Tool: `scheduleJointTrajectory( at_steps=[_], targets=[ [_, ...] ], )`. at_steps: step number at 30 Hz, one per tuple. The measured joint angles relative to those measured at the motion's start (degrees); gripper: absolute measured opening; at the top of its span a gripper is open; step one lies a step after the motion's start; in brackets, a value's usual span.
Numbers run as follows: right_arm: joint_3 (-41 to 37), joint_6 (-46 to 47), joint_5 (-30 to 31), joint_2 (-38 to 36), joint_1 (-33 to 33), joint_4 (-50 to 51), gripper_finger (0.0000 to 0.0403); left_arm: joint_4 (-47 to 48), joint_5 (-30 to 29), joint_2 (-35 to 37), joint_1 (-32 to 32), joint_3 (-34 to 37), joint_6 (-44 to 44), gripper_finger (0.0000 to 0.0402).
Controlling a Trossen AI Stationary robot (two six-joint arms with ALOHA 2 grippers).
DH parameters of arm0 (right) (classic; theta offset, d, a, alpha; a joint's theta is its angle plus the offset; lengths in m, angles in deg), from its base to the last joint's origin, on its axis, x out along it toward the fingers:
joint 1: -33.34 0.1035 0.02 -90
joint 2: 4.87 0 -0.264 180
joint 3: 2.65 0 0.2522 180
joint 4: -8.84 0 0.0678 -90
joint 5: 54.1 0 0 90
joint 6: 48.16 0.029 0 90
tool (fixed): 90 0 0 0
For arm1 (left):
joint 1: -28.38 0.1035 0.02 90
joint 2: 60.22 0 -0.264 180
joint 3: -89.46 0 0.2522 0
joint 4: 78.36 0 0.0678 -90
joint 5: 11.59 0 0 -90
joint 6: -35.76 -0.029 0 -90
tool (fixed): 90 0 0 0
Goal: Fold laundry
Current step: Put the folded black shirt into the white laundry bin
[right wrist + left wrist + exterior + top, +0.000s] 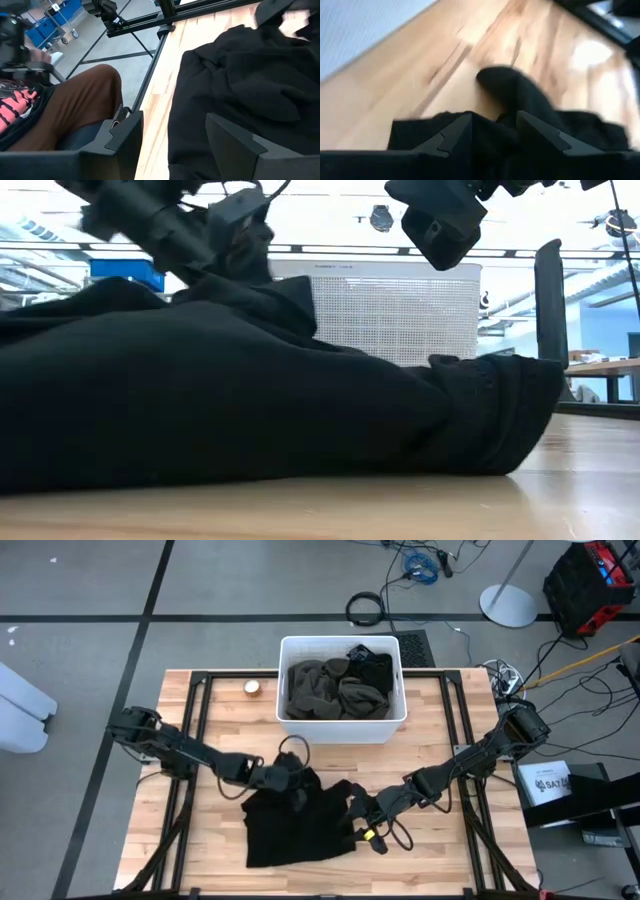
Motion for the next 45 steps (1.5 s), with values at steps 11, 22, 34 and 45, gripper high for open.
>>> scheduleJointTrajectory(
  at_steps=[11,22,34,45],
  targets=[
    [0.0,1.01,0.01,-0.02,0.0,3.1,0.0203,17.62,3.78,15.09,2.4,-10.78,-3.82,0.0164],
    [0.0,3.44,-1.23,-0.02,0.11,4.58,0.0203,50.91,7.38,18.85,-17.98,-12.23,17.4,0.0164],
    [0.0,13.22,15.63,-0.02,-0.64,6.4,0.0203,49.32,2.03,-0.69,-20.93,-12.23,15.18,0.0164],
    [0.0,19.94,14.1,3.51,-11.73,14.22,0.021,46.22,1.68,-7.93,-15.25,-12.32,6.45,0.0164]
  ],
)
